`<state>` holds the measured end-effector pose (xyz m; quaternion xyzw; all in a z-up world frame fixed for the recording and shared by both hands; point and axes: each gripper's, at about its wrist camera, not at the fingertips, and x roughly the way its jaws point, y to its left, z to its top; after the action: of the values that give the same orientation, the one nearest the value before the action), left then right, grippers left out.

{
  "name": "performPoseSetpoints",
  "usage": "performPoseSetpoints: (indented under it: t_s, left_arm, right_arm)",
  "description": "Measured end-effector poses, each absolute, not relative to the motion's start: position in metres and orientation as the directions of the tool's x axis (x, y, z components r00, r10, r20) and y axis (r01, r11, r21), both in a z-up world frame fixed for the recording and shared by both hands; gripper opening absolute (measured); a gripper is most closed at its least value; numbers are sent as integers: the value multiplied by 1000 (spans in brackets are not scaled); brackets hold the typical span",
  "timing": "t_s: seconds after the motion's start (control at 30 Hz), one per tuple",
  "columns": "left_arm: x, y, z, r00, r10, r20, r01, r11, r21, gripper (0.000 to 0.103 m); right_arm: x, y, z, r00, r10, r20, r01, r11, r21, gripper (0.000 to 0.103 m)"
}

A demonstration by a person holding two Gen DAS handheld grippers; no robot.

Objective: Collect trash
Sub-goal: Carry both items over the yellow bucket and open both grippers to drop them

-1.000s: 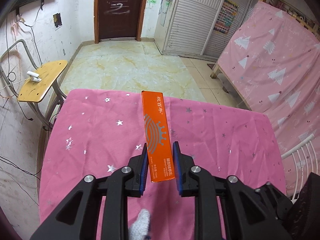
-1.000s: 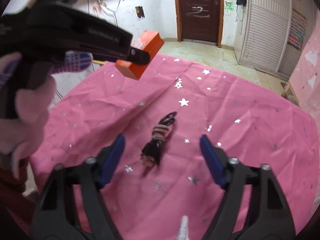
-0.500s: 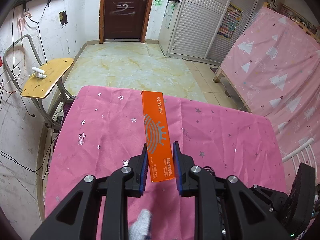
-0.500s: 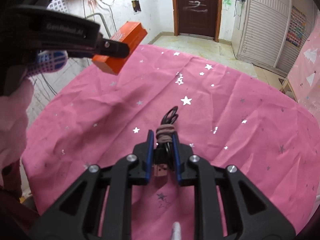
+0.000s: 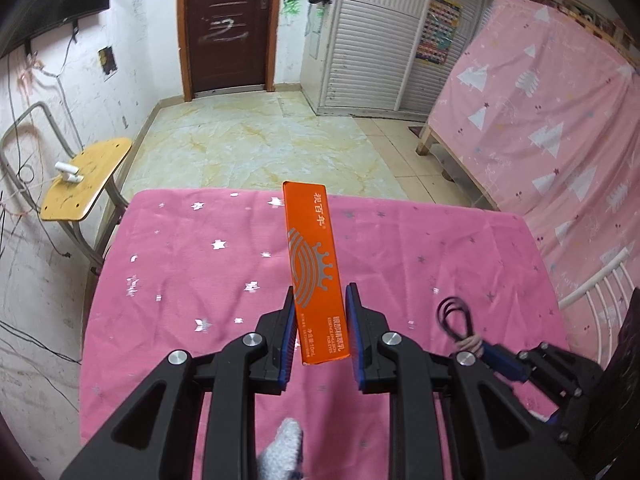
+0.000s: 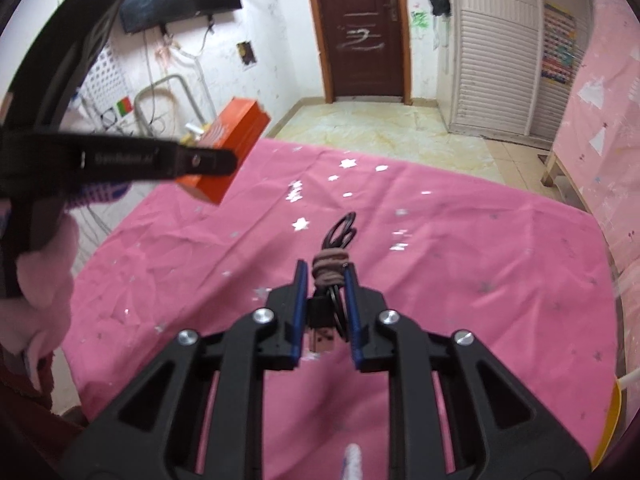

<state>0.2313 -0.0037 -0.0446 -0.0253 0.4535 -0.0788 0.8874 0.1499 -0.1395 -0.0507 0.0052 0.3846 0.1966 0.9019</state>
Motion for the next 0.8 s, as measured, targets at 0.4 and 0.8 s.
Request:
performPoseSetpoints:
  t_s: [0.4,0.8]
  left_arm:
    - [217,-95,-37,567,-172,-805,239,970,-39,15]
    - [190,-197,-34,537,-223,-814,387,922,2,15]
  right_arm:
    - [132,-237,-39,727,300,-617,-200,953,227,17]
    - [98,-346,-36,808,169,-565,-16,964,266,17]
